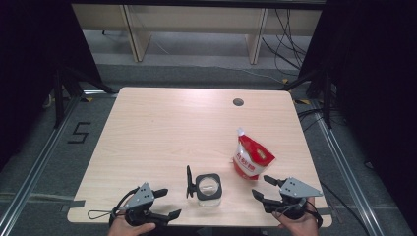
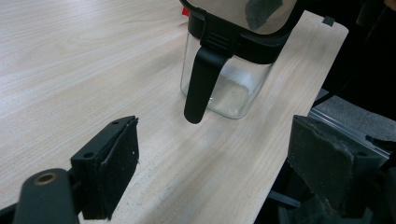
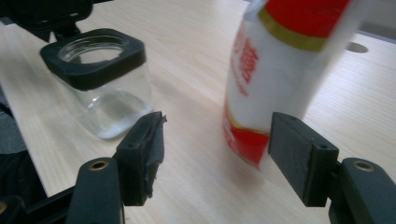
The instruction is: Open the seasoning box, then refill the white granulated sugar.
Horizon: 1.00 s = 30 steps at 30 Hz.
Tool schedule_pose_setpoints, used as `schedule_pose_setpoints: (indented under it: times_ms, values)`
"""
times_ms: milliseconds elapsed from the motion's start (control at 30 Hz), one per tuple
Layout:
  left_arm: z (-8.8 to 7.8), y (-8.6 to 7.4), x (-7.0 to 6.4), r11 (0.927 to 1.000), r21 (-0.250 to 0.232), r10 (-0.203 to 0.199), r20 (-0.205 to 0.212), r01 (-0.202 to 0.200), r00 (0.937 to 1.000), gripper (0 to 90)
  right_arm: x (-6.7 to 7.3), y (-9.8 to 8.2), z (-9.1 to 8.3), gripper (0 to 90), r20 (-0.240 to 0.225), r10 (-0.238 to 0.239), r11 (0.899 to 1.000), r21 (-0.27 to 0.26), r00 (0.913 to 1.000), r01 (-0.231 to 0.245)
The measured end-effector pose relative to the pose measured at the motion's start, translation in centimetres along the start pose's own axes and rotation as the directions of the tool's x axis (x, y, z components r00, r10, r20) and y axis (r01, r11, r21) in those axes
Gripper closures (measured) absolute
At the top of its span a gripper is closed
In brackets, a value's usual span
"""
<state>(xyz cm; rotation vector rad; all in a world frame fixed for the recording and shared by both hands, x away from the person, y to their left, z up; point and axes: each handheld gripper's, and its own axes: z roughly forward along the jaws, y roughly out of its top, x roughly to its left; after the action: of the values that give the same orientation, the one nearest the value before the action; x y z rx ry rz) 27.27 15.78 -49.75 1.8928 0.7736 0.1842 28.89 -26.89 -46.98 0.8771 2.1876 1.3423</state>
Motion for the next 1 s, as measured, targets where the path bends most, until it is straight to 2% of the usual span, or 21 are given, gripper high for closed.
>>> schedule_pose_setpoints:
  times_ms: [100,133,167,233,267,300,333,367,433,467,500,533,567,600,667,733,833,867,900,967,1000]
  values:
    - [0.0,0.0,0.0,0.9999,0.010,0.010,0.001,-0.010,1.0000,16.0,-0.3,-0.3,0.1,34.2,0.000,0.023,1.000,0.003,0.9997,-0.023]
    - [0.0,0.0,0.1,0.9996,0.017,0.023,-0.005,-0.023,0.9997,16.0,-0.6,-0.3,0.0,33.0,0.030,-0.006,1.000,-0.001,0.9995,0.007]
    - [0.0,0.0,0.1,0.9996,0.020,0.020,-0.006,-0.020,0.9998,16.0,-0.4,-0.5,0.0,31.9,0.025,0.041,0.999,0.019,0.9988,-0.042]
    - [0.0,0.0,0.1,0.9996,0.020,0.021,-0.007,-0.021,0.9997,16.0,-1.0,-0.7,0.3,29.5,0.039,-0.002,1.000,0.004,0.9992,0.001]
    - [0.0,0.0,0.1,0.9996,0.019,0.022,-0.008,-0.022,0.9997,16.0,-0.9,-0.8,0.3,28.7,0.040,0.048,0.999,0.019,0.9981,-0.048]
    - [0.0,0.0,0.0,0.9999,0.012,0.011,-0.006,-0.011,0.9999,16.0,-1.3,-1.0,0.4,27.7,0.048,0.012,1.000,0.006,0.9988,-0.013]
    - [0.0,0.0,0.1,0.9998,0.011,0.017,-0.007,-0.017,0.9998,16.0,-1.3,-1.1,0.3,27.0,0.041,0.035,0.999,0.018,0.9986,-0.035]
    - [-0.1,0.1,0.3,0.9988,0.018,0.045,-0.004,-0.045,0.9990,15.9,-1.4,-1.1,0.5,26.6,0.022,0.043,0.999,0.006,0.9988,-0.043]
    - [0.0,0.1,0.3,0.9989,0.016,0.044,-0.006,-0.044,0.9990,16.0,-1.6,-1.1,0.4,24.1,0.059,0.039,0.999,-0.018,0.9975,-0.038]
    - [0.1,0.1,0.3,0.9988,0.016,0.046,-0.004,-0.046,0.9989,15.9,-1.6,-1.1,0.5,22.9,0.066,0.037,0.999,-0.024,0.9972,-0.036]
    - [0.0,0.2,0.3,0.9987,0.021,0.046,-0.007,-0.046,0.9989,16.0,-1.6,-1.2,0.5,21.3,0.054,0.060,0.998,-0.014,0.9967,-0.059]
    - [0.1,0.2,0.2,0.9993,0.009,0.036,-0.005,-0.036,0.9993,16.0,-1.9,-1.2,0.5,19.7,0.082,0.035,0.999,-0.022,0.9960,-0.034]
    - [0.1,0.1,0.0,0.9999,0.008,0.011,-0.010,-0.011,0.9999,16.0,-1.9,-1.2,0.6,18.4,0.076,0.063,0.998,-0.016,0.9951,-0.062]
    - [0.0,0.1,0.1,0.9993,0.022,0.032,-0.012,-0.031,0.9994,16.0,-2.2,-1.2,0.8,16.6,0.081,0.057,0.998,-0.026,0.9951,-0.055]
    - [0.0,0.0,0.1,0.9996,0.015,0.026,-0.008,-0.026,0.9996,16.0,-2.2,-1.3,0.9,16.2,0.089,0.109,0.994,-0.024,0.9901,-0.107]
    - [0.0,0.0,0.2,0.9994,0.019,0.030,-0.012,-0.029,0.9995,16.0,-2.4,-1.3,1.2,15.7,0.082,0.107,0.994,-0.027,0.9908,-0.105]
    - [-0.2,-0.1,0.2,0.9997,0.014,0.019,-0.026,-0.019,0.9995,16.0,-2.7,-1.1,2.0,16.0,0.075,0.028,0.999,-0.047,0.9968,-0.025]
    - [-0.2,0.0,0.3,0.9996,0.010,0.028,-0.025,-0.028,0.9993,16.0,-2.6,-1.0,2.1,16.0,0.089,0.023,0.999,-0.051,0.9958,-0.019]
    - [-0.2,0.0,0.4,0.9987,0.014,0.049,-0.022,-0.049,0.9986,16.0,-2.4,-0.9,2.3,16.0,0.083,0.048,0.998,-0.041,0.9954,-0.045]
    - [-0.1,-0.1,0.4,0.9994,0.010,0.034,-0.019,-0.034,0.9992,15.9,-2.5,-0.7,2.8,16.0,0.086,0.044,0.998,-0.051,0.9954,-0.039]
    - [-0.1,-0.1,0.4,0.9994,0.007,0.034,-0.018,-0.034,0.9993,16.0,-2.8,-0.8,3.1,15.9,0.084,0.010,0.998,-0.057,0.9964,-0.005]
